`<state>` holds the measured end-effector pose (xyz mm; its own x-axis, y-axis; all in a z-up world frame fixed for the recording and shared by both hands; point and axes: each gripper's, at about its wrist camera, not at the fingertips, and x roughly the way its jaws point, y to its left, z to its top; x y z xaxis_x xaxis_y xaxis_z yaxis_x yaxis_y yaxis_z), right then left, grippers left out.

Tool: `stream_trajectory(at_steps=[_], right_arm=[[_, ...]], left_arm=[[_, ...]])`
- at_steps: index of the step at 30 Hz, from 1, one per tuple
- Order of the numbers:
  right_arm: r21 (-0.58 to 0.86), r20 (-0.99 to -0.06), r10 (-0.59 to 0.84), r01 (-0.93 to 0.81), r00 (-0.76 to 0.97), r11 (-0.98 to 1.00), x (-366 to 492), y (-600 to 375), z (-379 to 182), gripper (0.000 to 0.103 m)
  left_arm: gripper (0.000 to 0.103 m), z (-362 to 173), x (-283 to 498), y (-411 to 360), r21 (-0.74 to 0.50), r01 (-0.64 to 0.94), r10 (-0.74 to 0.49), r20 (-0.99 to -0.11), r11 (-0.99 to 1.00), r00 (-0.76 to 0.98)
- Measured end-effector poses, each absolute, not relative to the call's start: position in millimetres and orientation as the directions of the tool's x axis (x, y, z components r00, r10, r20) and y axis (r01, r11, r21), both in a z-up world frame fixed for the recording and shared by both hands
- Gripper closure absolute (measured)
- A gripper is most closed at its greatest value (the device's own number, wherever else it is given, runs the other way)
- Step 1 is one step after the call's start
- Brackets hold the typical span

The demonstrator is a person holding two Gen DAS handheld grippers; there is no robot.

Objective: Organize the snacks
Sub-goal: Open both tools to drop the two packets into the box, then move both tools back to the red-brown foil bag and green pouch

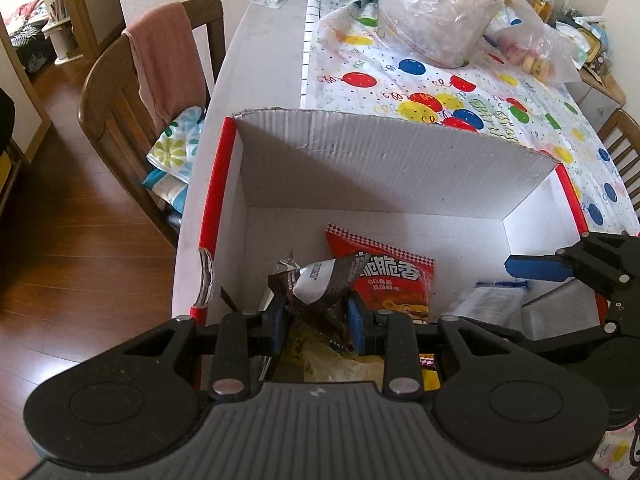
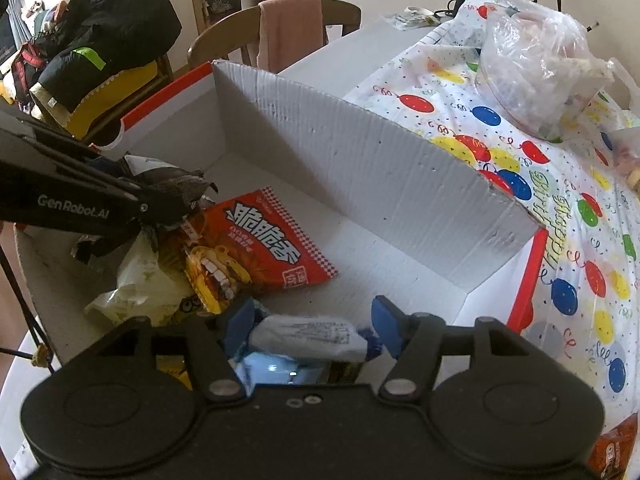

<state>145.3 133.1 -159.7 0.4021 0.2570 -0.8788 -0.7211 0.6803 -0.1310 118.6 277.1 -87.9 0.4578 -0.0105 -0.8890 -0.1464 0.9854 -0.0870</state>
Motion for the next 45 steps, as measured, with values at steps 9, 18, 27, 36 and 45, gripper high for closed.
stream_trajectory(at_steps=[9,18,27,36,45], right_arm=[[-0.111,-0.856,0.303,-0.722,0.419,0.683,130.4,125.9,-141.4,0.026],[-0.068,-0.82,0.364,-0.707,0.442,0.704,112.2,106.6,-111.8,0.019],[-0.031,-0.764,0.429,-0.691,0.482,0.722,89.2,84.9,-75.6,0.013],[0.0,-0.718,0.456,-0.655,0.526,0.755,72.7,47.6,-51.9,0.001],[0.017,-0.695,0.449,-0.612,0.562,0.791,72.6,-2.1,-40.6,0.0]], left_arm=[[0.067,-80.8,108.1,270.1,-0.088,-0.134,-0.013,-0.879,0.987,0.477],[0.045,-57.9,87.9,255.9,-0.105,-0.101,-0.033,-0.839,0.989,0.543],[0.038,-27.5,67.6,232.9,-0.115,-0.047,-0.061,-0.784,0.992,0.618],[0.03,-7.2,53.6,203.3,-0.127,0.008,-0.1,-0.737,0.992,0.668],[0.025,0.6,53.9,158.7,-0.131,0.058,-0.135,-0.71,0.99,0.691]])
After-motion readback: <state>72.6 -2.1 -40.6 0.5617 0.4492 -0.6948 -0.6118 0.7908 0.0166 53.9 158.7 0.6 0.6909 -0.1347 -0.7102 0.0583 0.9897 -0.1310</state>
